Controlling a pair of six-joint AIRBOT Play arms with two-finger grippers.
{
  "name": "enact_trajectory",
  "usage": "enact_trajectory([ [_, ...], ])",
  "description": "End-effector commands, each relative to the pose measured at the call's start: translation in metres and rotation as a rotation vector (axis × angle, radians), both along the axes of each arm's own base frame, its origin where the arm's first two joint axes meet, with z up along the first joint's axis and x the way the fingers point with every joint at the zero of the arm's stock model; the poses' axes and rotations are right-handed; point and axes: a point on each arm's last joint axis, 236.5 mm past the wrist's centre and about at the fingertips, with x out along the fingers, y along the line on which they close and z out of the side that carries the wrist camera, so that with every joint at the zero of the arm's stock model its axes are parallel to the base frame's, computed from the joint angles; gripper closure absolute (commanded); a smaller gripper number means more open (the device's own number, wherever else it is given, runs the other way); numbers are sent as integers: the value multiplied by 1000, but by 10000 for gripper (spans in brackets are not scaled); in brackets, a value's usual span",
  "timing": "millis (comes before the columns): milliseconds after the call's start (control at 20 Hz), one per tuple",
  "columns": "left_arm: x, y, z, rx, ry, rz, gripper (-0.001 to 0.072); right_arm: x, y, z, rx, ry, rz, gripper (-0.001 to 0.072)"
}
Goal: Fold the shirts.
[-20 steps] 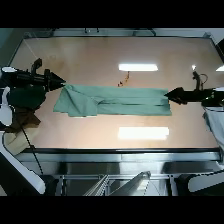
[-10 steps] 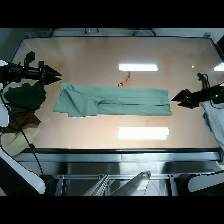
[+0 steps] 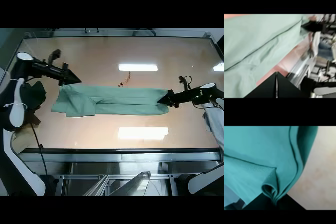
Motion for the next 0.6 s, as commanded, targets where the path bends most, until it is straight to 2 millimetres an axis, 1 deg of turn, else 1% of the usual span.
enact_trajectory([
  [0, -16, -65, -35, 138, -37, -122, 709, 12, 15, 32, 114, -83, 26, 694],
  [100, -24, -101, -59, 219, -71, -173, 707, 14, 4, 52, 126, -107, 17, 694],
  [150, -31, -114, -72, 255, -73, -201, 698, 12, -3, 63, 132, -120, 16, 694],
  [250, -47, -145, -92, 265, -58, -253, 697, 8, -20, 83, 141, -147, 5, 694],
  [300, -54, -160, -99, 252, -48, -264, 697, 6, -29, 92, 143, -160, -5, 694],
  [400, -64, -190, -105, 216, -39, -270, 696, 2, -50, 110, 141, -189, -34, 694],
  [450, -67, -205, -102, 186, -45, -264, 695, -2, -61, 118, 142, -200, -46, 694],
  [550, -64, -233, -94, 144, -88, -231, 696, -12, -80, 136, 165, -207, -46, 694],
])
